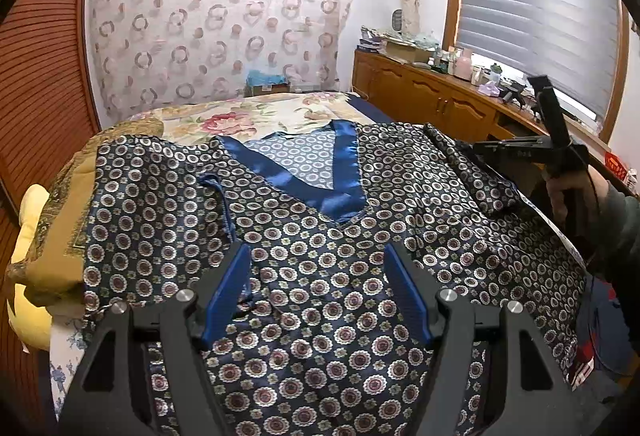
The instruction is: Fold small clothes
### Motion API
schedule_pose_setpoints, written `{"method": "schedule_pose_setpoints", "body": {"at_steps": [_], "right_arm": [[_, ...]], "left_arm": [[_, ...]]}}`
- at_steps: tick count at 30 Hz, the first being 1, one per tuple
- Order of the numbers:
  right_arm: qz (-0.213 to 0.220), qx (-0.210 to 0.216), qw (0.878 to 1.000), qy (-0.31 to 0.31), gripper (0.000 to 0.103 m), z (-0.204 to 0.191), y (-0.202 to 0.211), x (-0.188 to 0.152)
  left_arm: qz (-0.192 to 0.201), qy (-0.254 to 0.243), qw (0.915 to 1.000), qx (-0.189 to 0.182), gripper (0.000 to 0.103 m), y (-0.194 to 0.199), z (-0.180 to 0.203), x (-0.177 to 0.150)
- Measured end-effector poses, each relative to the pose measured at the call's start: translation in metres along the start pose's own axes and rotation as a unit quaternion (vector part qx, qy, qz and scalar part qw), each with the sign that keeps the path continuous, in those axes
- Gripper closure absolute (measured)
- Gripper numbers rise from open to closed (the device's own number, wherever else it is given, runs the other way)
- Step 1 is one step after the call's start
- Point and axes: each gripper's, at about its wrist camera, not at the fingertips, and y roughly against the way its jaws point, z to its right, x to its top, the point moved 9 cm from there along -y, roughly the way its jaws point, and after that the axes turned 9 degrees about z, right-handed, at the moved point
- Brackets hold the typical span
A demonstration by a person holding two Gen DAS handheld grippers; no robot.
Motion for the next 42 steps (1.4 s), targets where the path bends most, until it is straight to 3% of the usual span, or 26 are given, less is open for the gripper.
{"method": "schedule_pose_setpoints", "body": {"at_steps": [4, 7, 9, 11, 13, 17, 21, 25, 28, 30, 31, 35, 42], "right_arm": [[0.011, 0.021, 1.0, 0.021, 0.101, -0.031, 0.0, 0.014], [0.019, 0.012, 0.999, 0.022, 0.101, -0.034, 0.001, 0.018], [0.025, -0.009, 0.999, 0.018, 0.092, -0.023, 0.001, 0.019], [0.02, -0.044, 0.999, 0.016, 0.066, -0.005, -0.001, 0.016], [0.013, -0.078, 0.997, 0.01, 0.056, 0.018, -0.004, 0.012], [-0.02, -0.13, 0.991, -0.017, 0.051, 0.071, -0.01, -0.011], [-0.048, -0.13, 0.989, -0.054, 0.052, 0.099, -0.017, -0.036], [-0.075, -0.11, 0.989, -0.068, 0.054, 0.101, -0.025, -0.055], [-0.066, -0.119, 0.989, -0.053, 0.063, 0.103, -0.023, -0.055], [-0.064, -0.121, 0.99, -0.043, 0.08, 0.102, -0.022, -0.053], [-0.065, -0.113, 0.991, -0.041, 0.094, 0.101, -0.023, -0.053], [-0.061, -0.092, 0.994, -0.024, 0.1, 0.092, -0.023, -0.048], [-0.002, -0.028, 1.0, -0.007, 0.101, 0.037, -0.011, -0.004]], "left_arm": [[0.006, 0.007, 0.9999, 0.007, 0.034, 0.004, -0.009, 0.002], [0.006, 0.011, 0.9999, 0.01, 0.034, 0.006, -0.014, 0.0], [0.005, 0.011, 0.9999, 0.009, 0.034, 0.006, -0.014, -0.001], [0.005, 0.012, 0.9999, 0.01, 0.034, 0.006, -0.016, -0.002], [0.003, 0.013, 0.9999, 0.009, 0.034, 0.006, -0.016, -0.003], [0.001, 0.014, 0.9999, 0.007, 0.034, 0.004, -0.015, -0.005], [-0.002, 0.011, 0.9999, 0.006, 0.034, 0.002, -0.013, -0.006], [-0.005, 0.01, 0.9999, 0.005, 0.034, 0.0, -0.011, -0.007], [-0.007, 0.009, 0.9999, 0.005, 0.034, -0.001, -0.011, -0.008], [-0.007, 0.009, 0.9999, 0.006, 0.034, -0.001, -0.011, -0.009], [-0.006, 0.01, 0.9999, 0.006, 0.034, -0.001, -0.011, -0.009], [-0.007, 0.011, 0.9999, 0.01, 0.034, -0.001, -0.016, -0.009], [-0.003, 0.014, 0.9996, 0.023, 0.034, 0.001, -0.029, -0.006]]}}
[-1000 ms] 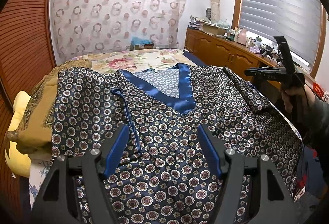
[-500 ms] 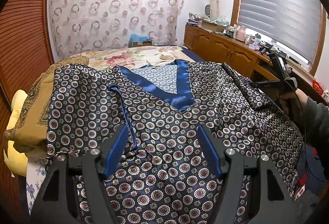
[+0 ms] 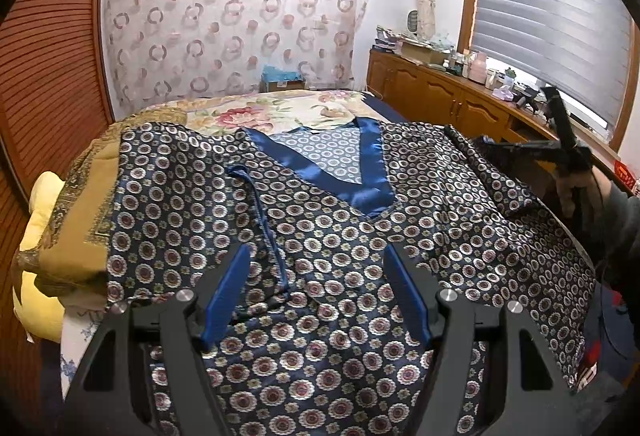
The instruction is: Fold small clothes
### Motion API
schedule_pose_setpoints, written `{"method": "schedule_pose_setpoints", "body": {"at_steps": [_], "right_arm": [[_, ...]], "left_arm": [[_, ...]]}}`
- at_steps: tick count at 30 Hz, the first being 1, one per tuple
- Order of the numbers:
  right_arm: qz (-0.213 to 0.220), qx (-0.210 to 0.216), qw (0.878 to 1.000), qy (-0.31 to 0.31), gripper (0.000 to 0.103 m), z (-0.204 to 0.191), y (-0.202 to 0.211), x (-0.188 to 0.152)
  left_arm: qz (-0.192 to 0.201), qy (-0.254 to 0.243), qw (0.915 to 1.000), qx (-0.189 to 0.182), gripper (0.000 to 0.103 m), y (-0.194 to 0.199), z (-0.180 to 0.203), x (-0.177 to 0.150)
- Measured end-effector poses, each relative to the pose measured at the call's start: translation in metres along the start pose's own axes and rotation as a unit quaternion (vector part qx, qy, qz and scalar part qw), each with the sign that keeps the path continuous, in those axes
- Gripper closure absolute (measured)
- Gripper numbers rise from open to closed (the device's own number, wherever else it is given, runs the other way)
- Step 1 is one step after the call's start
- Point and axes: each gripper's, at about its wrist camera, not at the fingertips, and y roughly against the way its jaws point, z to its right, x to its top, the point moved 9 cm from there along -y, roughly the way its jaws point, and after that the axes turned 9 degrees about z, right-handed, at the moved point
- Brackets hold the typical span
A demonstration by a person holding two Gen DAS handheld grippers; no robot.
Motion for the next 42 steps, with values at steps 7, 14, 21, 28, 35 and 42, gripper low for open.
{"method": "schedule_pose_setpoints", "body": {"at_steps": [7, 14, 21, 28, 35, 42], "right_arm": [[0.026, 0.055, 0.998, 0.033, 0.101, -0.072, -0.004, 0.048], [0.021, 0.077, 0.996, 0.036, 0.066, -0.109, -0.02, 0.069], [-0.003, -0.005, 0.999, 0.04, 0.057, -0.06, -0.034, 0.048], [-0.062, -0.04, 0.997, -0.002, 0.057, 0.002, -0.06, 0.006], [-0.079, -0.032, 0.996, -0.03, 0.057, 0.018, -0.074, -0.009], [-0.066, -0.018, 0.998, -0.016, 0.099, 0.019, -0.074, -0.004]], "left_arm": [[0.005, 0.005, 0.9999, 0.013, 0.034, 0.0, -0.017, 0.005], [0.008, 0.007, 0.9996, 0.026, 0.034, -0.001, -0.038, 0.013], [0.008, 0.017, 0.9988, 0.046, 0.034, -0.007, -0.07, 0.017], [0.008, 0.007, 0.9957, 0.092, 0.034, -0.018, -0.112, 0.026], [-0.005, 0.018, 0.994, 0.108, 0.034, -0.035, -0.151, 0.033], [-0.018, 0.027, 0.9939, 0.105, 0.034, -0.059, -0.175, 0.037]]}}
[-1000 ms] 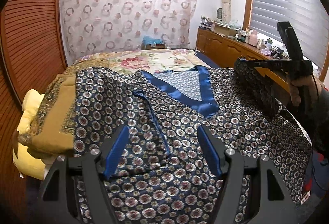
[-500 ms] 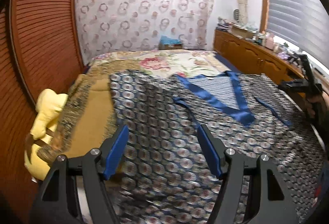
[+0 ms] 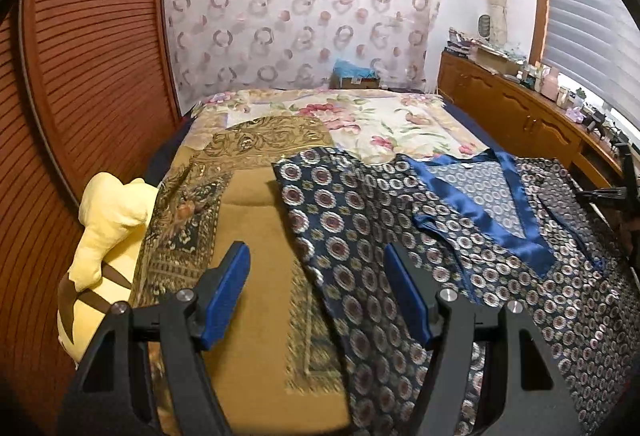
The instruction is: Fold small clothes
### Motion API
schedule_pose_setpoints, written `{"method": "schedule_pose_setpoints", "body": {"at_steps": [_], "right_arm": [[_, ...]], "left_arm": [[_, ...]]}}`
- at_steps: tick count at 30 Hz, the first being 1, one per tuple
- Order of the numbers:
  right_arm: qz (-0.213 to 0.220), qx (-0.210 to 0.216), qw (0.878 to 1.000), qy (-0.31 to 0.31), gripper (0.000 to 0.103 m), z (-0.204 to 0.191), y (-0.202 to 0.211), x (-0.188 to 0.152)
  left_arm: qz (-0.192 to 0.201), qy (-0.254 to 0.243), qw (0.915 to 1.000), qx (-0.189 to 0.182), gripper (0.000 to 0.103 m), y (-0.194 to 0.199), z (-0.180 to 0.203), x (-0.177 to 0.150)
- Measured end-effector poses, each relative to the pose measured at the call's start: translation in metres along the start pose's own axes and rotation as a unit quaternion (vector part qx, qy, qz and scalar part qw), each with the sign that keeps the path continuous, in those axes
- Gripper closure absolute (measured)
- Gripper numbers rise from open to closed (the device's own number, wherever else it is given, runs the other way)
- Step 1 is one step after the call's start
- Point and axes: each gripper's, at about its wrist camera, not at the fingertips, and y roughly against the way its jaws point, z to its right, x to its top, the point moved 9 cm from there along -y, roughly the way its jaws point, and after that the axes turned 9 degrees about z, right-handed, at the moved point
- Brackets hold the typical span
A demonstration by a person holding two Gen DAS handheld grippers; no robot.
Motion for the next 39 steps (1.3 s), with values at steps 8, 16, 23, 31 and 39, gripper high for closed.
{"method": "schedule_pose_setpoints", "body": {"at_steps": [8, 16, 23, 31, 39], "right_arm": [[0.011, -0.035, 0.999, -0.021, 0.101, 0.032, 0.004, 0.007], [0.009, -0.027, 0.998, -0.05, 0.062, 0.037, -0.004, 0.009], [-0.005, -0.021, 0.998, -0.064, 0.058, 0.039, -0.015, 0.011], [-0.017, -0.015, 0.999, -0.041, 0.059, 0.028, -0.02, 0.013], [-0.005, 0.013, 1.0, 0.006, 0.099, -0.003, -0.012, 0.016]], "left_arm": [[-0.024, 0.022, 0.9995, -0.005, 0.034, -0.021, -0.009, -0.001], [-0.039, 0.049, 0.9975, -0.032, 0.053, -0.035, -0.013, 0.003], [-0.046, 0.05, 0.9967, -0.045, 0.061, -0.042, -0.004, 0.012], [-0.054, 0.041, 0.9965, -0.05, 0.077, -0.045, 0.005, 0.014], [-0.047, 0.024, 0.9968, -0.061, 0.102, -0.03, 0.02, 0.013]]}}
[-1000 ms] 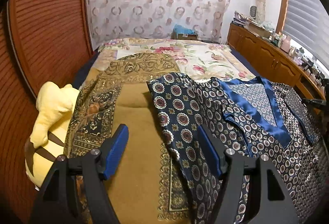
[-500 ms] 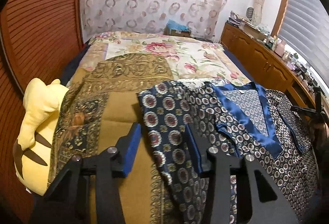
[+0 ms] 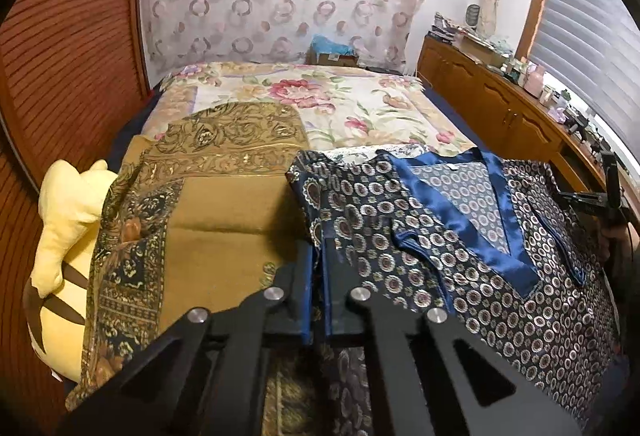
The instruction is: Fold small clothes
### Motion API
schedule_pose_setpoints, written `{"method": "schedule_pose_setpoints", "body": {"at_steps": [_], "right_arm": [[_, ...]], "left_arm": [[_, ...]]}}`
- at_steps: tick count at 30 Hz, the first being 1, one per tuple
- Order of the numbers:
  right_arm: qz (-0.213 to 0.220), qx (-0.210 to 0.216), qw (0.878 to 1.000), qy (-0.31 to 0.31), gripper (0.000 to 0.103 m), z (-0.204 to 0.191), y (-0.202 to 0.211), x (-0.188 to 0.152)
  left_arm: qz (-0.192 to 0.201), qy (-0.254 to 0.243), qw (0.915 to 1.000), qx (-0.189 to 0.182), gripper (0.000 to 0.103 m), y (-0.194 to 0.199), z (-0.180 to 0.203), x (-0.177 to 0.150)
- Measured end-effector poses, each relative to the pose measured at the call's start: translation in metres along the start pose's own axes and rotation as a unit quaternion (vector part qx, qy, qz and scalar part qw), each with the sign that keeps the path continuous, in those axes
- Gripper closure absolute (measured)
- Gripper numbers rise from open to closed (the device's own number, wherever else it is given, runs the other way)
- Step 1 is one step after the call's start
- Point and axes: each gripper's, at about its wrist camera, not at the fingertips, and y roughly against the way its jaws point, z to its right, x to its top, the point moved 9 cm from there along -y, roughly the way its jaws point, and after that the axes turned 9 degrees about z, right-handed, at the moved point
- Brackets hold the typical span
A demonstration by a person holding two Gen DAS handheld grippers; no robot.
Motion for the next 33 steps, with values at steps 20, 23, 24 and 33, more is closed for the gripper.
{"method": "schedule_pose_setpoints", "body": {"at_steps": [20, 23, 24, 33], "right_arm": [[0.151, 0.069, 0.986, 0.023, 0.103, -0.063, 0.145, 0.002], [0.157, 0.077, 0.984, 0.016, 0.103, -0.065, 0.158, -0.016], [0.158, 0.079, 0.984, 0.013, 0.103, -0.064, 0.162, -0.022], [0.148, 0.077, 0.986, -0.026, 0.103, -0.049, 0.2, -0.095]], "left_arm": [[0.106, -0.026, 0.992, -0.063, 0.103, 0.122, 0.068, -0.04], [0.115, -0.022, 0.9916, -0.054, 0.103, 0.137, 0.064, -0.051], [0.118, -0.022, 0.9916, -0.049, 0.103, 0.141, 0.06, -0.055], [0.112, 0.002, 0.9928, -0.042, 0.103, 0.179, 0.048, -0.104]]}}
